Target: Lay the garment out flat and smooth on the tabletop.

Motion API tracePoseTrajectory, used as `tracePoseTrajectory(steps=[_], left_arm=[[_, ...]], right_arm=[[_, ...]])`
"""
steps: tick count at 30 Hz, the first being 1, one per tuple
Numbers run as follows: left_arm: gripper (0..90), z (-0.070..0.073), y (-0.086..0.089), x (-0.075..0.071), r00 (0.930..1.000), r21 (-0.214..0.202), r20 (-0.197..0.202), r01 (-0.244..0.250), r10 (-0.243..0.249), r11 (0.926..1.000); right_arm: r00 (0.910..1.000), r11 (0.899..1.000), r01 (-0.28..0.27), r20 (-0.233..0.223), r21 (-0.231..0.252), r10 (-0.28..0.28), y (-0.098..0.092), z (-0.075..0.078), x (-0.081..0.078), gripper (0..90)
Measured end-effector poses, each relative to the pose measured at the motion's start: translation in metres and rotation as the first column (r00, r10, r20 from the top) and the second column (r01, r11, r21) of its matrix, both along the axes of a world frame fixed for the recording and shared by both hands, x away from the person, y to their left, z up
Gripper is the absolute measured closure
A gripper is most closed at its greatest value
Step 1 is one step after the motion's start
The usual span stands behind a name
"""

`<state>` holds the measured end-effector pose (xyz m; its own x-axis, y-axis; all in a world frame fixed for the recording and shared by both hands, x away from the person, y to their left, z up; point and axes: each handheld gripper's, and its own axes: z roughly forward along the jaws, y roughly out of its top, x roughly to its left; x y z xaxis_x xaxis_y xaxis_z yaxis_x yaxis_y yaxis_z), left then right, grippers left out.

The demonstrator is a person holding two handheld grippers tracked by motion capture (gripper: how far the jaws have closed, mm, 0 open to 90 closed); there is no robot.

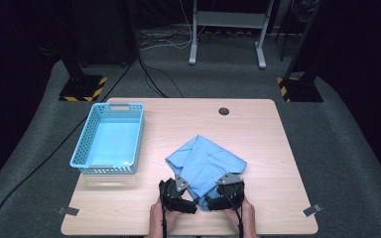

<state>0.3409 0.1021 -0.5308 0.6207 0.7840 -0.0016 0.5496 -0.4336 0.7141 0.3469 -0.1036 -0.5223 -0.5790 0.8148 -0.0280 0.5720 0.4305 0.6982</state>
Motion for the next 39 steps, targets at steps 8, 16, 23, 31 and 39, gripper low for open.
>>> tracePoseTrajectory(steps=[8, 16, 23, 31, 39], left_arm=[[0.5, 0.000, 0.000, 0.000, 1.0000, -0.001, 0.000, 0.000, 0.000, 1.0000], [0.5, 0.000, 0.000, 0.000, 1.0000, -0.001, 0.000, 0.000, 0.000, 1.0000], [0.5, 0.000, 0.000, 0.000, 1.0000, -0.002, 0.000, -0.001, 0.001, 1.0000], [0.6, 0.001, -0.002, 0.011, 0.9994, 0.001, 0.016, -0.032, 0.032, 0.9995], [0.3, 0.000, -0.006, 0.019, 0.9997, -0.001, -0.001, -0.025, 0.025, 0.9997]], right_arm=[[0.9938, 0.994, -0.110, -0.012, -0.026, 0.110, 0.018, 0.015, 0.027, 10.2], [0.9963, 0.997, -0.072, -0.047, 0.003, 0.072, 0.022, 0.005, 0.036, 33.1], [0.9987, 0.996, -0.035, -0.034, 0.078, 0.038, 0.010, 0.005, 0.040, 63.2], [0.9952, 0.971, -0.022, -0.087, 0.239, 0.044, -0.007, -0.001, 0.046, 85.3], [0.9993, 0.986, -0.036, 0.008, 0.160, 0.035, 0.000, 0.011, 0.037, 88.1]])
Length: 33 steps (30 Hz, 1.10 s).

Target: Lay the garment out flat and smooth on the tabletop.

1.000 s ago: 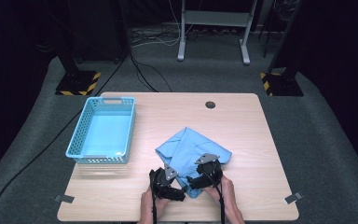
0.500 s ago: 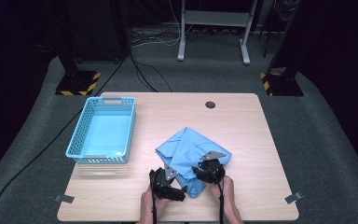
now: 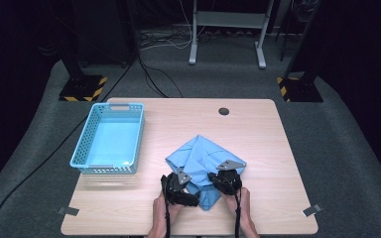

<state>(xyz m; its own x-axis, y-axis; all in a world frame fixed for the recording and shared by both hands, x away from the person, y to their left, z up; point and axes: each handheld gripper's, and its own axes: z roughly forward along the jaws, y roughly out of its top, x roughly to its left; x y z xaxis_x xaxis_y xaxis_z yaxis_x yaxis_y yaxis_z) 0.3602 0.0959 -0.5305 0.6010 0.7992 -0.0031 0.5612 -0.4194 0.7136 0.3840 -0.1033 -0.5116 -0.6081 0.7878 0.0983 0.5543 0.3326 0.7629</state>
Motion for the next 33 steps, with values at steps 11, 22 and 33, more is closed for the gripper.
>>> tracePoseTrajectory(steps=[11, 22, 33], left_arm=[[0.5, 0.000, 0.000, 0.000, 1.0000, 0.000, 0.001, -0.001, 0.001, 1.0000], [0.5, 0.000, 0.000, 0.000, 1.0000, 0.001, 0.002, 0.006, -0.006, 1.0000], [0.5, 0.000, 0.000, 0.000, 1.0000, 0.004, 0.003, 0.009, -0.009, 1.0000]], right_arm=[[0.9868, 0.997, 0.073, 0.148, -0.039, -0.066, -0.012, 0.035, 0.009, 88.0], [0.9689, 0.987, 0.150, 0.207, -0.054, -0.136, -0.032, 0.067, 0.044, 88.1], [0.9574, 0.972, 0.232, 0.187, -0.043, -0.220, -0.054, 0.082, 0.087, 87.8]])
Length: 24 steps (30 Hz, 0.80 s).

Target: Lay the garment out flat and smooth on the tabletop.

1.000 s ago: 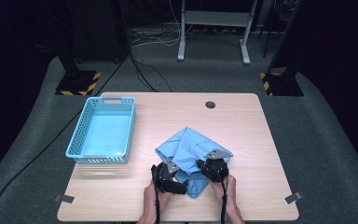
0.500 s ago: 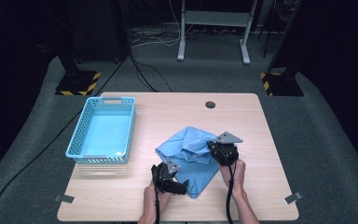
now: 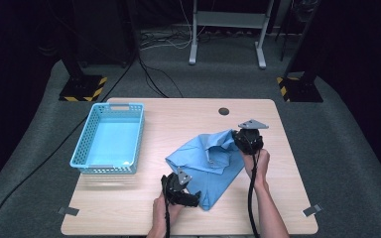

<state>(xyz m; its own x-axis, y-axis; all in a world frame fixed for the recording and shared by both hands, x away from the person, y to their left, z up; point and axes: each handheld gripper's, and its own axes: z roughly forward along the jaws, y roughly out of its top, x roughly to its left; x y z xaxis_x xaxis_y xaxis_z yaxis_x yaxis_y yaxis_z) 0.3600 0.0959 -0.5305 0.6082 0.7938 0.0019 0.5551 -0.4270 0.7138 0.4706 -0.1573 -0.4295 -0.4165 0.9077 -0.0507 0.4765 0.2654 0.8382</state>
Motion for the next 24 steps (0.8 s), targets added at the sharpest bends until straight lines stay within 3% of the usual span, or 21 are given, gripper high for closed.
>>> tracePoseTrajectory(steps=[7, 11, 13, 15, 17, 19, 24], left_arm=[[0.6, 0.000, 0.000, 0.000, 1.0000, -0.002, 0.000, -0.001, 0.001, 1.0000], [0.5, 0.000, 0.000, 0.000, 1.0000, -0.002, -0.001, -0.002, 0.002, 1.0000], [0.5, 0.000, 0.000, 0.000, 1.0000, -0.002, -0.001, -0.002, 0.002, 1.0000], [0.5, 0.000, 0.000, 0.000, 1.0000, -0.002, 0.000, -0.001, 0.001, 1.0000], [0.6, 0.000, 0.000, 0.000, 1.0000, -0.001, 0.000, -0.001, 0.001, 1.0000], [0.6, 0.000, 0.000, 0.000, 1.0000, -0.001, 0.000, -0.001, 0.001, 1.0000], [0.5, 0.000, 0.000, 0.000, 1.0000, -0.003, 0.001, -0.002, 0.002, 1.0000]], right_arm=[[0.9982, 0.999, 0.047, -0.037, 0.006, -0.046, -0.009, -0.001, 0.034, 87.6], [0.9919, 0.994, 0.109, -0.063, -0.017, -0.110, -0.015, -0.011, 0.061, 86.8], [0.9850, 0.988, 0.146, -0.086, -0.045, -0.150, -0.018, -0.017, 0.073, 81.0], [0.9744, 0.980, 0.186, -0.117, -0.066, -0.192, -0.023, -0.020, 0.081, 69.1], [0.9673, 0.975, 0.221, -0.120, -0.035, -0.224, -0.032, -0.016, 0.077, 51.1], [0.9578, 0.965, 0.263, -0.123, 0.008, -0.260, -0.046, -0.008, 0.064, 37.4], [0.9628, 0.967, 0.255, -0.100, 0.025, -0.251, -0.059, -0.005, 0.034, 26.5]])
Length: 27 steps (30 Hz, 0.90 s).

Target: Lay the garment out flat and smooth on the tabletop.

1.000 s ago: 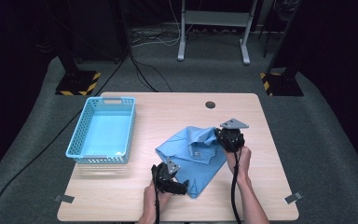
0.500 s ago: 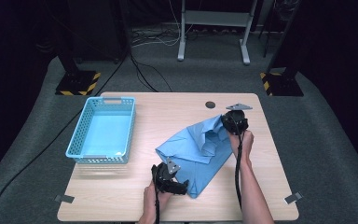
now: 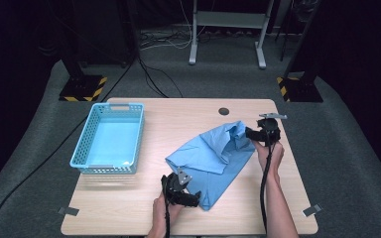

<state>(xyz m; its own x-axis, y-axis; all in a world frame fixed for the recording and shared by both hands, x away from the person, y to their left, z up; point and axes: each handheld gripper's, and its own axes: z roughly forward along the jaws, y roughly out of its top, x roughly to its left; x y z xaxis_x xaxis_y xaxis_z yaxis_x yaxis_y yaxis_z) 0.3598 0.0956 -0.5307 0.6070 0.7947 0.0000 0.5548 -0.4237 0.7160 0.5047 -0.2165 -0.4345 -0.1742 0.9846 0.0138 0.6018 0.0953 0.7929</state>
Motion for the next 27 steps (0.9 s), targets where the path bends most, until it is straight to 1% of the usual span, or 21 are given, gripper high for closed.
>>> tracePoseTrajectory(steps=[1, 2, 4, 5, 7, 8, 9, 10, 11, 12, 14, 16, 17, 21, 22, 23, 24, 25, 26, 27], left_arm=[[0.5, 0.000, 0.000, 0.000, 1.0000, 0.001, -0.001, 0.000, 0.000, 1.0000], [0.5, 0.000, 0.000, 0.000, 1.0000, 0.001, -0.002, 0.000, 0.000, 1.0000], [0.5, 0.000, 0.000, 0.000, 1.0000, 0.001, -0.002, 0.000, 0.000, 1.0000], [0.5, 0.000, 0.000, 0.000, 1.0000, 0.000, -0.002, -0.001, 0.001, 1.0000], [0.5, 0.000, 0.000, 0.000, 1.0000, 0.001, -0.001, 0.000, 0.000, 1.0000], [0.5, 0.000, 0.000, 0.000, 1.0000, 0.000, -0.001, -0.001, 0.001, 1.0000], [0.6, 0.000, 0.000, 0.000, 1.0000, 0.000, -0.001, -0.001, 0.001, 1.0000], [0.6, 0.000, 0.000, 0.000, 1.0000, 0.001, -0.001, -0.001, 0.001, 1.0000], [0.5, 0.000, 0.000, 0.000, 1.0000, 0.000, -0.001, -0.001, 0.001, 1.0000], [0.5, 0.000, 0.000, 0.000, 1.0000, 0.001, -0.001, 0.000, 0.000, 1.0000], [0.5, 0.000, 0.000, 0.000, 1.0000, 0.001, -0.002, 0.000, 0.000, 1.0000], [0.5, 0.000, 0.000, 0.000, 1.0000, 0.000, -0.002, 0.000, 0.000, 1.0000], [0.6, 0.000, 0.000, 0.000, 1.0000, 0.000, -0.002, -0.001, 0.001, 1.0000], [0.6, 0.000, 0.000, 0.000, 1.0000, 0.000, -0.001, 0.000, 0.000, 1.0000], [0.6, 0.000, 0.000, 0.000, 1.0000, 0.001, -0.002, -0.001, 0.001, 1.0000], [0.6, 0.000, 0.000, 0.000, 1.0000, 0.001, -0.001, 0.000, 0.000, 1.0000], [0.6, 0.000, 0.000, 0.000, 1.0000, 0.001, -0.002, 0.000, 0.000, 1.0000], [0.5, 0.000, 0.000, 0.000, 1.0000, 0.001, -0.001, 0.000, 0.000, 1.0000], [0.5, 0.000, 0.000, 0.000, 1.0000, 0.001, -0.001, 0.000, 0.000, 1.0000], [0.5, 0.000, 0.000, 0.000, 1.0000, 0.001, -0.002, 0.000, 0.000, 1.0000]], right_arm=[[0.9998, 1.000, -0.019, -0.001, 0.009, 0.019, -0.001, -0.002, -0.007, 24.2], [0.9995, 0.999, -0.030, 0.003, 0.011, 0.030, -0.001, -0.004, -0.014, 22.1], [0.9975, 0.997, -0.071, 0.008, 0.011, 0.070, 0.002, -0.010, -0.029, 19.0], [0.9956, 0.996, -0.094, 0.012, 0.014, 0.093, 0.005, -0.014, -0.037, 18.3], [0.9917, 0.992, -0.128, 0.007, 0.001, 0.128, 0.013, -0.024, -0.051, 16.3], [0.9883, 0.988, -0.152, 0.000, 0.008, 0.152, 0.018, -0.030, -0.059, 15.2], [0.9883, 0.988, -0.152, 0.000, 0.008, 0.152, 0.018, -0.030, -0.059, 15.2], [0.9854, 0.985, -0.170, -0.005, 0.012, 0.170, 0.022, -0.034, -0.066, 14.8], [0.9792, 0.979, -0.202, -0.007, 0.028, 0.203, 0.030, -0.041, -0.074, 14.3], [0.9745, 0.974, -0.224, -0.011, 0.021, 0.224, 0.037, -0.045, -0.080, 14.2], [0.9657, 0.966, -0.260, -0.011, -0.013, 0.259, 0.053, -0.053, -0.089, 14.2], [0.9565, 0.956, -0.292, -0.015, -0.028, 0.291, 0.067, -0.061, -0.093, 14.5], [0.9537, 0.953, -0.301, -0.019, -0.040, 0.300, 0.073, -0.064, -0.092, 15.0], [0.9453, 0.943, -0.325, -0.054, -0.069, 0.322, 0.087, -0.074, -0.082, 20.4], [0.9445, 0.942, -0.328, -0.054, -0.078, 0.324, 0.090, -0.075, -0.080, 24.2], [0.9470, 0.942, -0.321, -0.039, -0.093, 0.319, 0.092, -0.077, -0.078, 31.6], [0.9470, 0.942, -0.321, -0.039, -0.093, 0.319, 0.092, -0.077, -0.078, 31.6], [0.9499, 0.946, -0.312, -0.023, -0.090, 0.312, 0.092, -0.077, -0.075, 40.7], [0.9499, 0.946, -0.312, -0.023, -0.090, 0.312, 0.092, -0.077, -0.075, 40.7], [0.9508, 0.947, -0.310, -0.014, -0.089, 0.310, 0.092, -0.076, -0.074, 45.3]])
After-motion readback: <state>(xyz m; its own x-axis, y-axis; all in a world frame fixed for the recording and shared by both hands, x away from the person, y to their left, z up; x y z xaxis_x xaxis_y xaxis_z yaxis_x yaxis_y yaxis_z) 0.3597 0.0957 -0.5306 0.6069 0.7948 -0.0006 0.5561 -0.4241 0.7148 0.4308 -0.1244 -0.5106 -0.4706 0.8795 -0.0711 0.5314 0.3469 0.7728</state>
